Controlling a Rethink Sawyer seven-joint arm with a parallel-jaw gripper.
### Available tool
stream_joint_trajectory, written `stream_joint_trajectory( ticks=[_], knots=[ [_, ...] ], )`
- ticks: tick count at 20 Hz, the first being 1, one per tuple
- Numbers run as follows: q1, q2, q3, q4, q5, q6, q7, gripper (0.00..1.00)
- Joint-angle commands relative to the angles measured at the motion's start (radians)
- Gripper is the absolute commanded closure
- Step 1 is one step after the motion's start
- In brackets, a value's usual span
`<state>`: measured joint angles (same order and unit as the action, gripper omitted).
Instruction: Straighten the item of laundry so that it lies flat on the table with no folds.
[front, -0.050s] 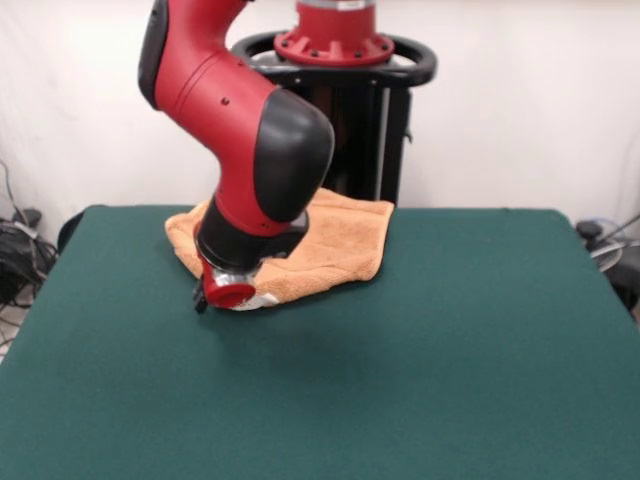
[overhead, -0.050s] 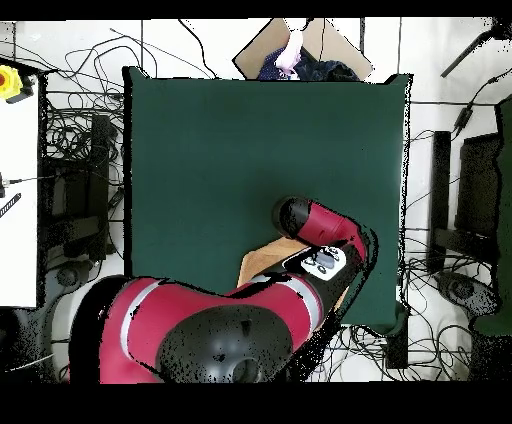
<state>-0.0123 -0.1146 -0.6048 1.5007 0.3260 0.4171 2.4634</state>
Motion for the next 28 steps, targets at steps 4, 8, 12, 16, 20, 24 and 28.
stream_joint_trajectory(
  ticks=[4,8,12,16,20,24,28],
  knots=[
    [0.014,0.028,0.013,-0.041,-0.04,0.002,0.096,1.0],
    [0.018,0.032,-0.002,-0.046,-0.053,-0.012,0.093,1.0],
    [0.064,0.083,-0.075,-0.062,-0.027,-0.007,0.182,0.0],
    [0.032,0.057,0.011,-0.021,0.02,0.007,0.191,0.0],
    [0.013,0.019,0.05,0.0,0.014,-0.032,0.16,0.0],
    [-0.03,-0.013,0.135,0.028,0.034,-0.101,0.153,0.0],
    [-0.085,-0.048,0.236,0.061,0.048,-0.143,0.139,0.0]
  ],
)
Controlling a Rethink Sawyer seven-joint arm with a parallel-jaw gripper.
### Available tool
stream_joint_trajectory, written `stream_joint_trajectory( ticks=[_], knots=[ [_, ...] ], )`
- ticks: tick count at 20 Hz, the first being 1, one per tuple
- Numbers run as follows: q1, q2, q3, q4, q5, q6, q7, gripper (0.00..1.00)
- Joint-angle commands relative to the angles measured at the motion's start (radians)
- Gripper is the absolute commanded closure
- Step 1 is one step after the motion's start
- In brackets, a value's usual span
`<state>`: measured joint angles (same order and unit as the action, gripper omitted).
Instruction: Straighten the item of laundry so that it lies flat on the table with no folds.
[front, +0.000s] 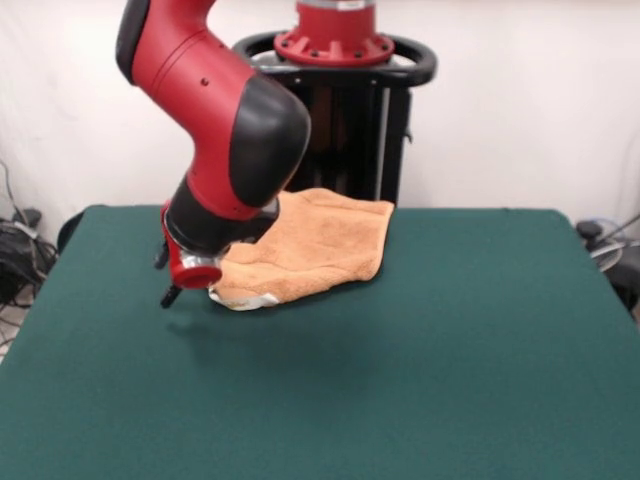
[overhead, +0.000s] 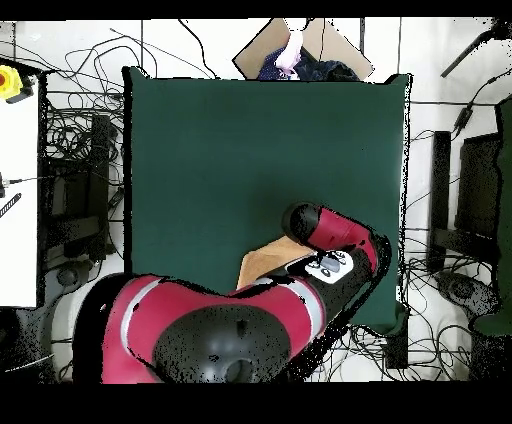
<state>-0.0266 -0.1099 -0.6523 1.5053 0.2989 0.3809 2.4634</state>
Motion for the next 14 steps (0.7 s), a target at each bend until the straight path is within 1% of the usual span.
stream_joint_trajectory(
  ticks=[1,5,6,10,14],
  knots=[
    [-0.076,-0.058,0.294,0.06,0.075,-0.111,0.141,0.0],
    [-0.097,-0.081,0.342,0.089,0.092,-0.12,0.17,0.0],
    [-0.086,-0.08,0.334,0.09,0.101,-0.115,0.189,0.0],
    [-0.056,-0.083,0.307,0.086,0.105,-0.089,0.203,0.0],
    [-0.041,-0.084,0.294,0.083,0.09,-0.087,0.178,0.0]
  ],
)
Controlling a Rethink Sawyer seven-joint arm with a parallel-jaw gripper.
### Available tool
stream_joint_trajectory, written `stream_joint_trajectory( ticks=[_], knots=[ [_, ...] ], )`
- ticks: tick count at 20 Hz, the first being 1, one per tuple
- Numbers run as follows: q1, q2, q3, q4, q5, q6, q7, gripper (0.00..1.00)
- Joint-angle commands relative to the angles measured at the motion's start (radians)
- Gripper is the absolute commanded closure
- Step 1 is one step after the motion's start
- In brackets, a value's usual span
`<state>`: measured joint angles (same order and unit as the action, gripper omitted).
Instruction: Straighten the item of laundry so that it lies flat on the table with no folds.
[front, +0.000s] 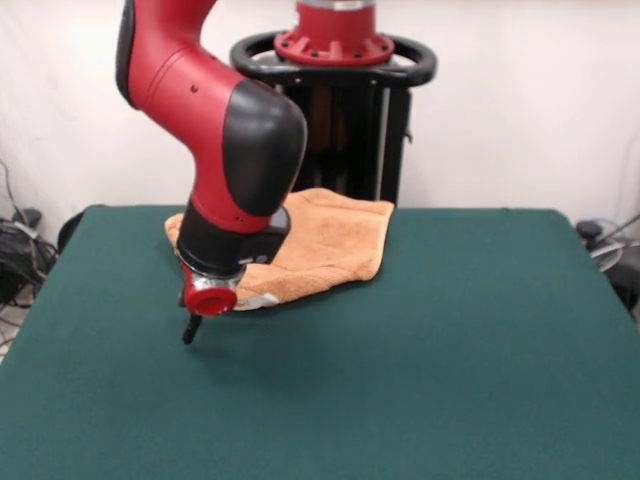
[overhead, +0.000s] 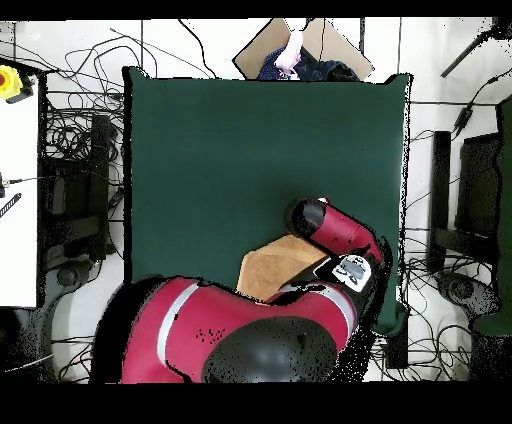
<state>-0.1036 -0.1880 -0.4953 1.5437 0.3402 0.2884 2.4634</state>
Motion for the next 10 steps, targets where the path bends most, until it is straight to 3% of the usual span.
stream_joint_trajectory(
  ticks=[1,10],
  knots=[
    [0.042,-0.005,0.13,0.041,0.041,0.01,0.169,0.0],
    [0.124,-0.069,0.05,0.055,0.045,0.147,0.19,0.0]
  ],
)
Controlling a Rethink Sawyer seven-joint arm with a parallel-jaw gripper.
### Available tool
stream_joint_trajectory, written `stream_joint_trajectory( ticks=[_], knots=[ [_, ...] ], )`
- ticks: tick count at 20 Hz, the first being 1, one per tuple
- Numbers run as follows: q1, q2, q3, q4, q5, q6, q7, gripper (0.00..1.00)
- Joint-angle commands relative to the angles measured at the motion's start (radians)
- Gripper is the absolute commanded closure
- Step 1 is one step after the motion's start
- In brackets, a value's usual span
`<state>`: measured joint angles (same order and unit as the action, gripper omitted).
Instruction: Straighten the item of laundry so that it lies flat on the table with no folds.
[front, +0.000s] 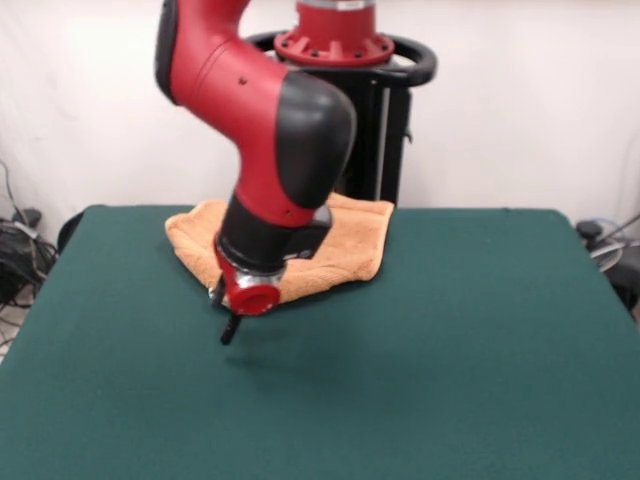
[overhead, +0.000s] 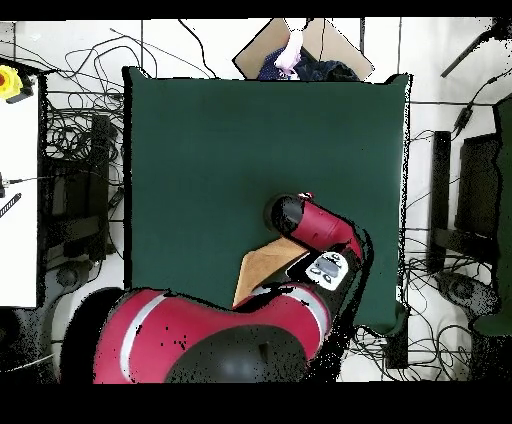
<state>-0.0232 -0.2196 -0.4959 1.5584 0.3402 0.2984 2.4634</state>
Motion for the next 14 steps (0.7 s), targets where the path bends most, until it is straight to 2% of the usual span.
stream_joint_trajectory(
  ticks=[1,6,9,11,14],
  knots=[
    [0.043,-0.032,0.049,0.036,0.044,0.132,0.187,0.0],
    [0.028,-0.001,0.035,0.007,0.023,0.103,0.154,0.0],
    [-0.001,-0.016,0.082,0.023,0.023,0.069,0.134,0.0],
    [-0.012,0.007,0.085,0.008,0.007,0.06,0.112,0.0],
    [0.001,0.08,0.039,-0.054,-0.008,0.157,0.106,0.0]
  ],
)
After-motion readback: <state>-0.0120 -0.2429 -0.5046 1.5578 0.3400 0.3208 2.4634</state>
